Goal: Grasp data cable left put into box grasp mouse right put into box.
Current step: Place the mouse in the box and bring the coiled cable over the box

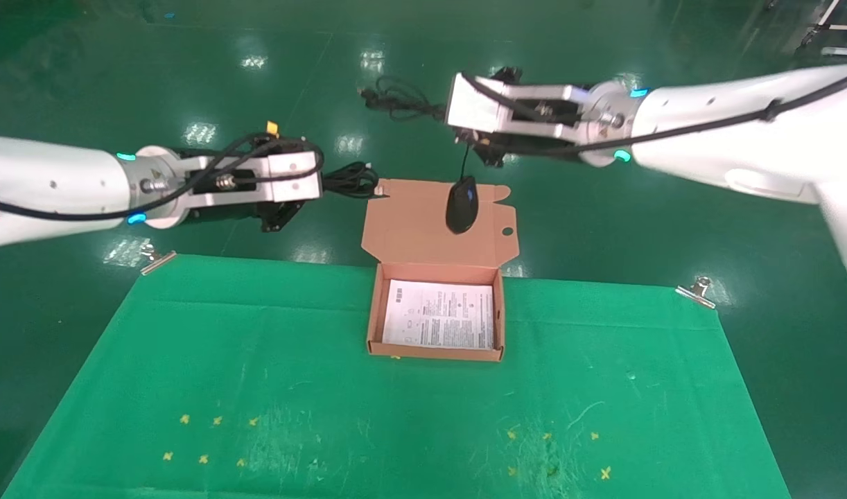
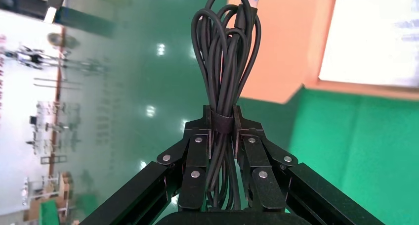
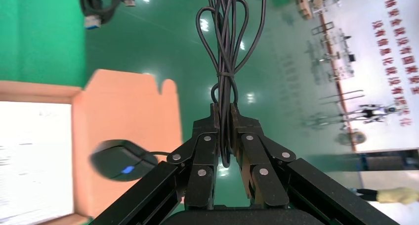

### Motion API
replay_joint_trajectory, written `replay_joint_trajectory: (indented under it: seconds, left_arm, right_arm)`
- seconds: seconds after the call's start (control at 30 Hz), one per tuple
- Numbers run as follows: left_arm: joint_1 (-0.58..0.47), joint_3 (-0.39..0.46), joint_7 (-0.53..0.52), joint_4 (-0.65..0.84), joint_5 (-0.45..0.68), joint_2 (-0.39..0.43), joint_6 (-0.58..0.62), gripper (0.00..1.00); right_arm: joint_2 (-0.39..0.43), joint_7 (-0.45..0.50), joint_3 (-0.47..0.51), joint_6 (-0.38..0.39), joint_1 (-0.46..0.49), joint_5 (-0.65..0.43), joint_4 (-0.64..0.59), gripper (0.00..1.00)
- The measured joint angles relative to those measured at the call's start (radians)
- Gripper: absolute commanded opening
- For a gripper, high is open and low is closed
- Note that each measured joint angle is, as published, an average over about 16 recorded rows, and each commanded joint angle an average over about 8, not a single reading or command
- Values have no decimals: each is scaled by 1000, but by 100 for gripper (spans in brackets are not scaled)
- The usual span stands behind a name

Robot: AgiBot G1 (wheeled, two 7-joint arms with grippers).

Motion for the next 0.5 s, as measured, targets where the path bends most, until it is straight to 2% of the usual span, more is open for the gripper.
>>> replay_joint_trajectory:
  seconds: [0.5]
  left_arm:
    - [74, 38, -118, -37, 128, -22, 43, 0]
  right_arm:
    - [-75, -16, -29, 22, -79, 4, -105, 0]
